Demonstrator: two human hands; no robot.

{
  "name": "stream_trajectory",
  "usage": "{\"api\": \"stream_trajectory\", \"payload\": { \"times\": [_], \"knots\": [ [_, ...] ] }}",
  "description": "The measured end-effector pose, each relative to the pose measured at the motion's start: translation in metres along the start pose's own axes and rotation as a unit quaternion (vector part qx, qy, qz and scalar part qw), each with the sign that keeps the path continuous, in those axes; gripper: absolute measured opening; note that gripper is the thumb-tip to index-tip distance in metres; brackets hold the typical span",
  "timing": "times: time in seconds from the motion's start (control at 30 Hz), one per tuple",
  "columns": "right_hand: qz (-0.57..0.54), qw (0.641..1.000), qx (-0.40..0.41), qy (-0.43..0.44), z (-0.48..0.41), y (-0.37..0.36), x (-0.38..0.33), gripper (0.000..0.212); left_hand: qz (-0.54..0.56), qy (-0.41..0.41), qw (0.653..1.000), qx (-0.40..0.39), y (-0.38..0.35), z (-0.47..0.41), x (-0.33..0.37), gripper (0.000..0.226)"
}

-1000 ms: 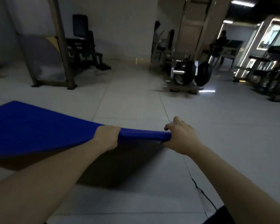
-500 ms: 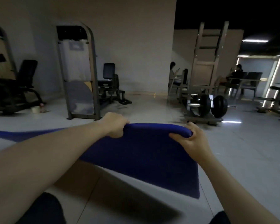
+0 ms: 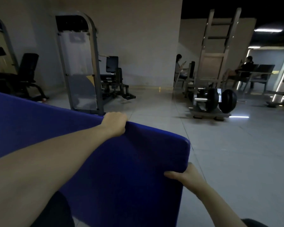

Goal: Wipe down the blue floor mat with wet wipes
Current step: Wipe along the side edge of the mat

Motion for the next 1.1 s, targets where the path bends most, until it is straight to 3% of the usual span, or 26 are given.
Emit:
{"api": "stream_trajectory", "payload": {
  "times": [0.07, 0.17, 0.23, 0.33, 0.43, 0.53, 0.6, 0.67, 0.7, 0.77, 0.83, 0.9, 1.03, 1.1],
  "knots": [
    [0.016, 0.998, -0.041, -0.050, -0.009, 0.002, 0.021, 0.044, 0.024, 0.013, 0.999, 0.029, -0.006, -0.005, -0.004, 0.014],
    [0.026, 0.984, -0.117, -0.128, -0.020, -0.009, 0.049, 0.078, 0.092, 0.053, 0.990, 0.092, 0.005, -0.015, -0.020, 0.022],
    [0.010, 0.987, -0.115, -0.110, -0.024, -0.019, 0.056, 0.064, 0.176, 0.096, 0.972, 0.127, 0.019, -0.023, -0.033, 0.025],
    [0.018, 0.997, -0.025, -0.064, -0.033, -0.027, 0.043, 0.033, 0.285, 0.155, 0.937, 0.133, 0.030, -0.027, -0.047, 0.034],
    [-0.007, 0.998, 0.067, -0.003, -0.038, -0.036, 0.011, 0.014, 0.330, 0.218, 0.909, 0.131, 0.013, -0.004, -0.044, 0.069],
    [-0.081, 0.988, 0.123, 0.044, -0.049, -0.048, -0.039, 0.014, 0.467, 0.318, 0.817, 0.121, -0.031, 0.034, -0.033, 0.080],
    [-0.115, 0.983, 0.134, 0.051, -0.063, -0.058, -0.074, 0.013, 0.579, 0.391, 0.713, 0.060, -0.079, 0.059, -0.029, 0.086],
    [-0.134, 0.981, 0.130, 0.054, -0.079, -0.068, -0.107, 0.011, 0.669, 0.453, 0.589, 0.004, -0.126, 0.081, -0.023, 0.111],
    [-0.144, 0.979, 0.129, 0.058, -0.085, -0.074, -0.122, 0.012, 0.686, 0.474, 0.553, -0.017, -0.147, 0.091, -0.019, 0.126],
    [-0.148, 0.978, 0.130, 0.065, -0.095, -0.083, -0.149, 0.016, 0.676, 0.525, 0.516, -0.038, -0.181, 0.107, -0.016, 0.143],
    [-0.134, 0.981, 0.122, 0.074, -0.101, -0.089, -0.168, 0.017, 0.658, 0.558, 0.501, -0.069, -0.206, 0.121, -0.019, 0.152],
    [-0.128, 0.982, 0.117, 0.077, -0.105, -0.095, -0.179, 0.019, 0.669, 0.552, 0.490, -0.091, -0.213, 0.135, -0.024, 0.146],
    [-0.104, 0.986, 0.110, 0.073, -0.110, -0.108, -0.185, 0.024, 0.729, 0.552, 0.403, -0.039, -0.194, 0.172, -0.030, 0.062],
    [-0.114, 0.985, 0.115, 0.062, -0.111, -0.111, -0.186, 0.032, 0.740, 0.564, 0.361, -0.053, -0.185, 0.198, -0.021, 0.049]
  ]
}}
Point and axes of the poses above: each hand's wrist, its own z-axis away from the middle knuckle, its own y-axis out of the back of the hand, x = y × z, the point moved 1 cm from there along -z, towards the middle knuckle, and after that the axes turned 1 degree about -x, right-handed, at the moved point
